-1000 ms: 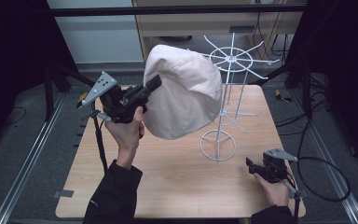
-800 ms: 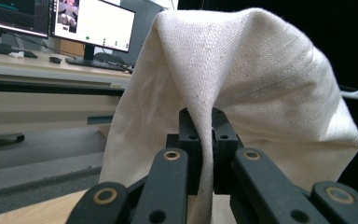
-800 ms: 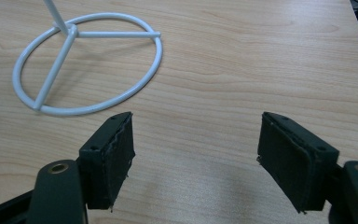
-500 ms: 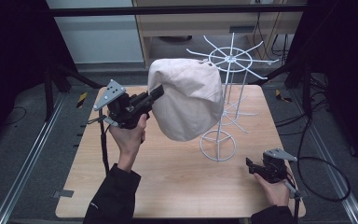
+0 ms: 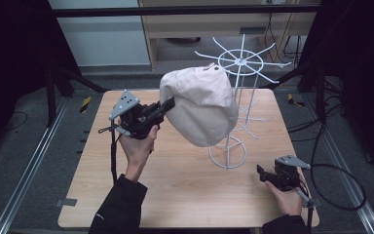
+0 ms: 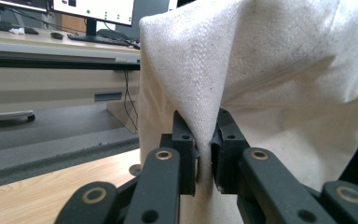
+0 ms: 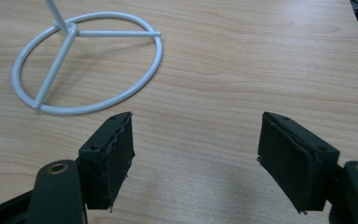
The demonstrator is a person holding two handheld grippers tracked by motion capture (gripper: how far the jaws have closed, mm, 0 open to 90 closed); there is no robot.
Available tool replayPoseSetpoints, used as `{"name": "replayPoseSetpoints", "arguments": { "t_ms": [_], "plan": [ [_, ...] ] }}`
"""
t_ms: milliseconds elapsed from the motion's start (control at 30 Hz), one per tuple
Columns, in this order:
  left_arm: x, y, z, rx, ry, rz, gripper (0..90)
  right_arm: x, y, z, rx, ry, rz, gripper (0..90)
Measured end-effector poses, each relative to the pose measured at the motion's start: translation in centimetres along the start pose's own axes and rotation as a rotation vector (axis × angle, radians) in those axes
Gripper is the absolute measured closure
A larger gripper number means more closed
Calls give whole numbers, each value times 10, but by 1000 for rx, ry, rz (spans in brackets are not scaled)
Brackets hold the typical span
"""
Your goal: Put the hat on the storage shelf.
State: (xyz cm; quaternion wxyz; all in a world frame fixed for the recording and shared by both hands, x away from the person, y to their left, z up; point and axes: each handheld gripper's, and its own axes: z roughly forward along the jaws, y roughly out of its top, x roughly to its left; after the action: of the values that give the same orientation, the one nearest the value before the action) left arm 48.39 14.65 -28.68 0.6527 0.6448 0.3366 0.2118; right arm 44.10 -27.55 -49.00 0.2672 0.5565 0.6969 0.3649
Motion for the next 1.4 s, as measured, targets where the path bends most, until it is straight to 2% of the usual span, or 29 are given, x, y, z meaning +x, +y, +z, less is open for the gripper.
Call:
{"name": "replayPoseSetpoints", "arguments": {
  "t_ms": [167, 367, 567, 767, 867, 1067, 1333, 1400],
  "plan": [
    [1, -3, 0, 1, -1, 24, 776, 0, 0, 0, 1, 1, 2, 268],
    [4, -7, -2, 12, -2, 28, 709, 0, 0, 0, 2, 1, 2, 267],
    [6, -11, -3, 30, -17, 47, 633, 0, 0, 0, 3, -1, 1, 266],
    [8, -15, -5, 45, -12, 58, 592, 1, 0, 0, 2, 1, 2, 265],
    [10, -19, -7, 60, -8, 65, 538, 1, 0, 0, 4, -1, 7, 265],
    [17, -29, -18, 89, -2, 66, 486, 0, 0, 0, 3, 1, 2, 264],
    [25, -38, -34, 127, 26, 94, 422, 1, 0, 0, 4, -1, -3, 263],
    [29, -44, -42, 154, 40, 104, 411, 1, 0, 0, 4, 0, -5, 263]
  ]
}}
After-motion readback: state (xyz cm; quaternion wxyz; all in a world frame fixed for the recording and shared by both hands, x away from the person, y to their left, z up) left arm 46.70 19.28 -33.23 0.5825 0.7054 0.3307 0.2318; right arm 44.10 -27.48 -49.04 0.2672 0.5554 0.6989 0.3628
